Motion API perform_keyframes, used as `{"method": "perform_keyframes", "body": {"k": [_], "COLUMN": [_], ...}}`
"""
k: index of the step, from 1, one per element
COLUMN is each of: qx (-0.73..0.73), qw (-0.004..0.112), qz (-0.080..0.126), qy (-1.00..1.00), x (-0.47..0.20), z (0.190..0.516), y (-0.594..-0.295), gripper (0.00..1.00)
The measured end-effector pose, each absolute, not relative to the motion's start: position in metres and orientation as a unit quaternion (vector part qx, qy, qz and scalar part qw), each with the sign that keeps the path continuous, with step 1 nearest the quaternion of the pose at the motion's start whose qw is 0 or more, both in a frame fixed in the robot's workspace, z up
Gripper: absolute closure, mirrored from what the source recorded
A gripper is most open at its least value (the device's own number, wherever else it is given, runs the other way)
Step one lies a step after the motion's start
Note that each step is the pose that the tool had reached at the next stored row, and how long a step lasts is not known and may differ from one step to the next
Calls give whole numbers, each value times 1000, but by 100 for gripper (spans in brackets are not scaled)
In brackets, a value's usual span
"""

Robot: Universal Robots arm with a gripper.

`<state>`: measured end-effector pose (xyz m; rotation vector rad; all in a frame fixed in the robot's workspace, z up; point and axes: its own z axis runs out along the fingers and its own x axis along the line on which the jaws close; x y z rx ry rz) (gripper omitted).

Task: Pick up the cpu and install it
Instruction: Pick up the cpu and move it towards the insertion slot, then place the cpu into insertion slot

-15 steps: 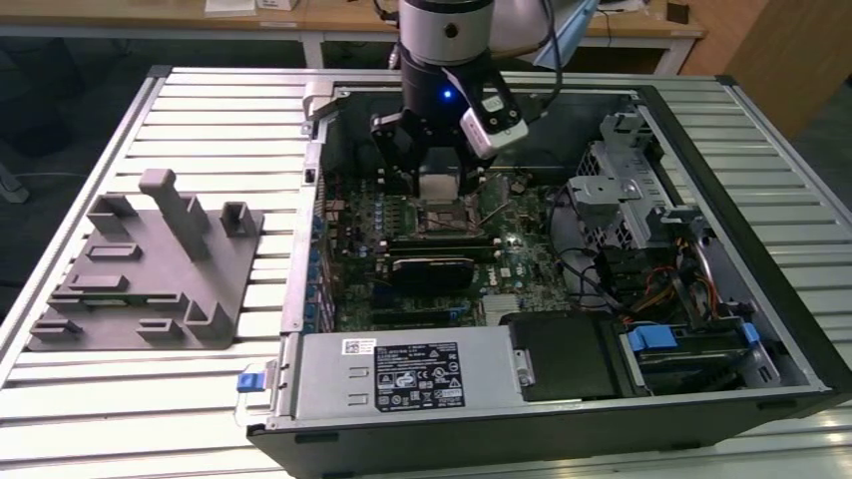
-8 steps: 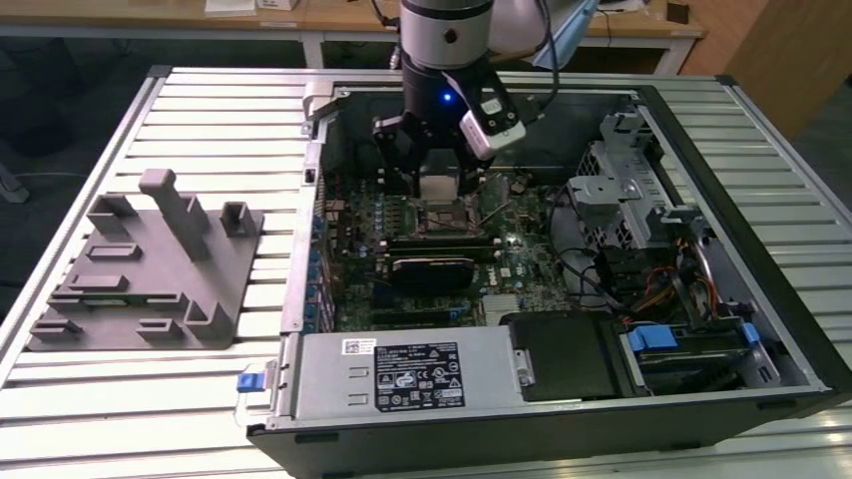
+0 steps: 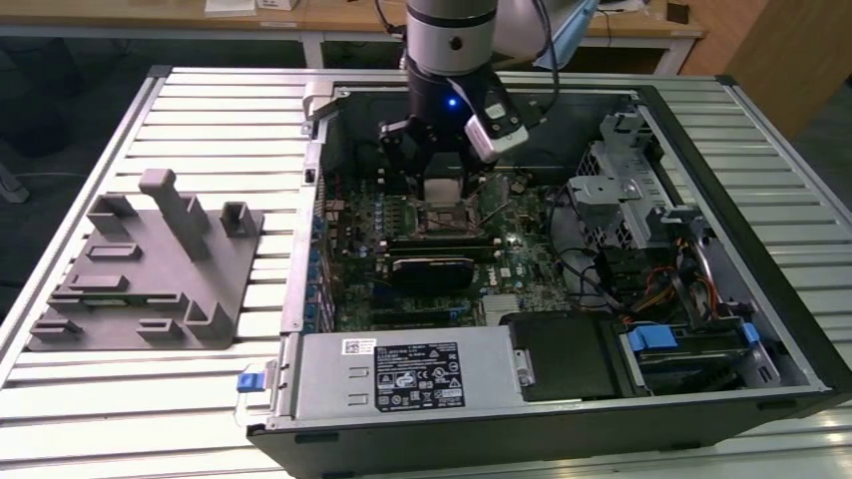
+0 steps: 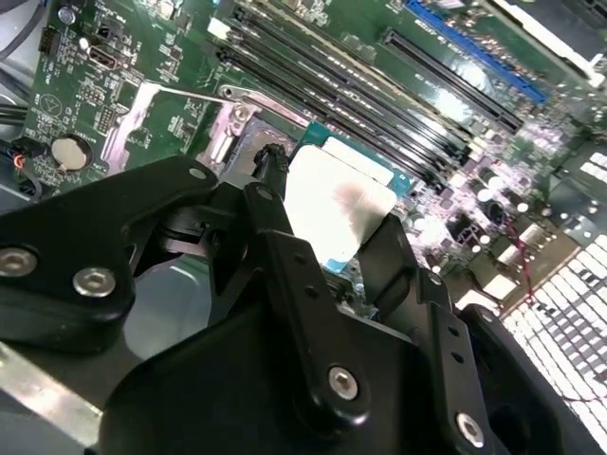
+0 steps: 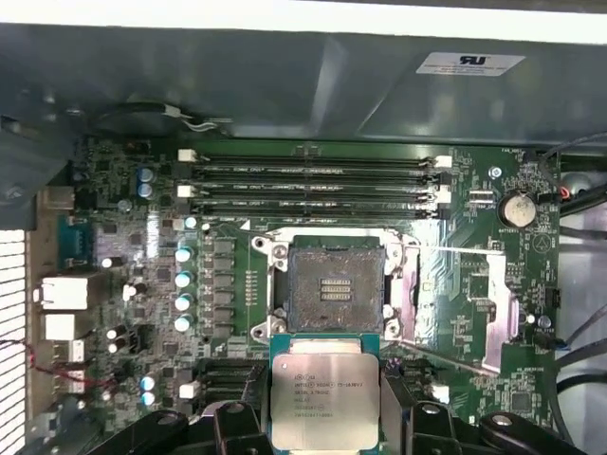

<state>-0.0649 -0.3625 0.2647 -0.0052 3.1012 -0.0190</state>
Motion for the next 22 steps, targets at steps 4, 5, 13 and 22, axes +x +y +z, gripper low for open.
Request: {"method": "perform_keyframes", "body": {"k": [4, 5, 13, 22], "qx": [-2, -3, -4, -5], "qw": [20, 20, 20, 20], "qz": [-9, -9, -13, -13], "qy": [1000, 1000, 1000, 1000], "x": [-61, -61, -55, -55], "z": [259, 258, 249, 249], "y": [-358, -357, -349, -349], "gripper": [46, 46, 46, 46]}}
